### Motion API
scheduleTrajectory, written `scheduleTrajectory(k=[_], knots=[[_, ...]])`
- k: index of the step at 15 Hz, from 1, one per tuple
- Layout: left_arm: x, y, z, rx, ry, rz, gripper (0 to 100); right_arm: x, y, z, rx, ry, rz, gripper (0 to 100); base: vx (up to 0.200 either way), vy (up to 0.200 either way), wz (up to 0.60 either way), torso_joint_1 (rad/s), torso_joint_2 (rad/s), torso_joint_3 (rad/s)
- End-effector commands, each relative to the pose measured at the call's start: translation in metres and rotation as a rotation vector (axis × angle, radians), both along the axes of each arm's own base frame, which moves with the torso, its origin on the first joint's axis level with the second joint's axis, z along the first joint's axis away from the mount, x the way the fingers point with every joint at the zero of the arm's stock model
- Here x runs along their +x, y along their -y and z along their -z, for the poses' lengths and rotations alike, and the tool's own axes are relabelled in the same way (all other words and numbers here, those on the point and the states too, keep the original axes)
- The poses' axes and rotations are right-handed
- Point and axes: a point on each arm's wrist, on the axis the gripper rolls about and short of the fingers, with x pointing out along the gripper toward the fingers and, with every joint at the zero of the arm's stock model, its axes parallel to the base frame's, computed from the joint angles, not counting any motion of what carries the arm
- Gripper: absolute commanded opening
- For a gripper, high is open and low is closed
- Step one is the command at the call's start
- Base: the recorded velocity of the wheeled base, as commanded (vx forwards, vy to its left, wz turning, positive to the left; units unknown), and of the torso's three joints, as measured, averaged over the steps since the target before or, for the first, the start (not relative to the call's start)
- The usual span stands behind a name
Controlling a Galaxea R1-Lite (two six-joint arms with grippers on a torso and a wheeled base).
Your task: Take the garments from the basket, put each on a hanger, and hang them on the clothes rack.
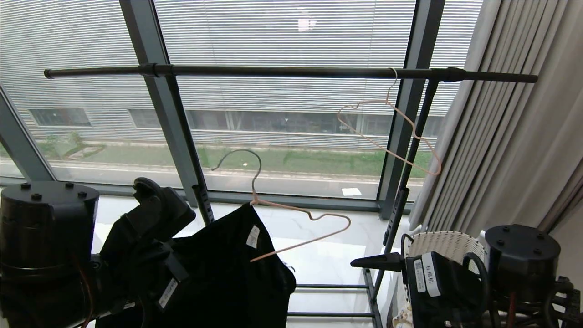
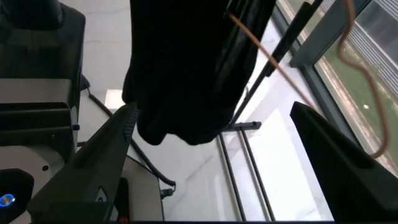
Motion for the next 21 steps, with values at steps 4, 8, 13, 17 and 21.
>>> scheduleTrajectory(k=[4, 8, 13, 17, 21], knots=[[0.002, 0.001, -0.022, -0.062, 0.122, 0.001, 0, 0.015, -0.033, 0.013, 0.023, -0.307, 0.101, 100, 0.0, 0.0, 0.0, 0.0, 0.0, 0.0], [0.002, 0.004, -0.025, -0.077, 0.153, 0.019, 0, 0.044, -0.078, 0.007, 0.146, -0.419, 0.365, 100, 0.0, 0.0, 0.0, 0.0, 0.0, 0.0], [-0.001, 0.011, -0.026, -0.081, 0.156, 0.057, 0, 0.062, -0.095, 0.018, 0.195, -0.414, 0.48, 100, 0.0, 0.0, 0.0, 0.0, 0.0, 0.0], [-0.002, 0.014, -0.028, -0.086, 0.161, 0.071, 0, 0.063, -0.097, 0.032, 0.159, -0.408, 0.535, 100, 0.0, 0.0, 0.0, 0.0, 0.0, 0.0], [-0.002, 0.013, -0.027, -0.083, 0.155, 0.064, 0, 0.065, -0.07, 0.058, 0.041, -0.365, 0.689, 100, 0.0, 0.0, 0.0, 0.0, 0.0, 0.0]])
